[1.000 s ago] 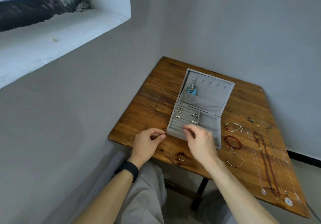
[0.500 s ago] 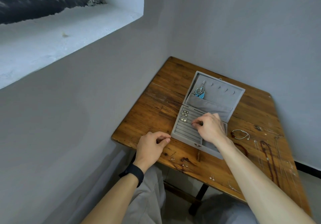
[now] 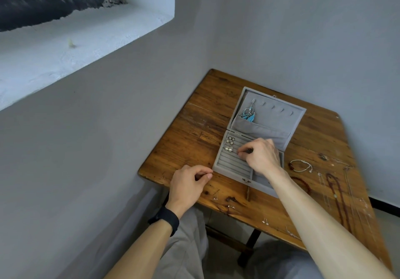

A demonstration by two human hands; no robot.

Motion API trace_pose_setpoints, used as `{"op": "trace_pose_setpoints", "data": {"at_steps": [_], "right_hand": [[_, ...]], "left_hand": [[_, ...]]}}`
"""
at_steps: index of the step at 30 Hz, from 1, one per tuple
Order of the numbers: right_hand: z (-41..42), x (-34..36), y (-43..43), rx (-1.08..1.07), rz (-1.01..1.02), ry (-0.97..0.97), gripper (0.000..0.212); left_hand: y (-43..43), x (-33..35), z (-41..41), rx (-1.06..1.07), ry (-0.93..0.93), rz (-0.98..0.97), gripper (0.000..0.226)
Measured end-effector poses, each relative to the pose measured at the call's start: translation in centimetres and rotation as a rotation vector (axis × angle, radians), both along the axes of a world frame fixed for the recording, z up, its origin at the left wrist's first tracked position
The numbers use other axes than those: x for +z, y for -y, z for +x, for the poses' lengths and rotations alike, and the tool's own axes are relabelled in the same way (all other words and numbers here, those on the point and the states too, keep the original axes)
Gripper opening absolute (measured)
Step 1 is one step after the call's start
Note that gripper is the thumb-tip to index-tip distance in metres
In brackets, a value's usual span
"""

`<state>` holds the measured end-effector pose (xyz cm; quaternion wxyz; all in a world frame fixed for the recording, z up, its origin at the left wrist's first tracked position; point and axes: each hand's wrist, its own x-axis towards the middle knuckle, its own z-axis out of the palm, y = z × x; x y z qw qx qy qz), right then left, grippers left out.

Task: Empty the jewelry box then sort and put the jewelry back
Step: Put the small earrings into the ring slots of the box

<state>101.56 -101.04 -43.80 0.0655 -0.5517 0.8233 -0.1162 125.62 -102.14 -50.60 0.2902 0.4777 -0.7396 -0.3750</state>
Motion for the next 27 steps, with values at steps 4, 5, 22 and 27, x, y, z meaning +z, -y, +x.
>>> {"op": "trace_pose_setpoints", "data": {"at_steps": [4, 5, 22, 27], "right_hand": [[0.0, -0.2, -0.1, -0.013, -0.03, -0.022, 0.014], [0.1, -0.4, -0.2, -0.009, -0.032, -0.032, 0.014], [-0.9, -4.3, -11.7, -0.121, -0.158, -0.034, 0.047], [-0.6, -5.0, -11.8, -0.13, -0.198, 0.0, 0.051]], "left_hand": [[0.1, 0.0, -0.1, -0.008, -0.013, 0.002, 0.013], [0.1, 0.1, 0.0, -0.01, -0.011, 0.001, 0.013], [4.1, 7.1, -3.8, -0.28, 0.076, 0.017, 0.01], [6.2, 9.3, -8.4, -0.42, 0.345, -0.144, 0.007]]}}
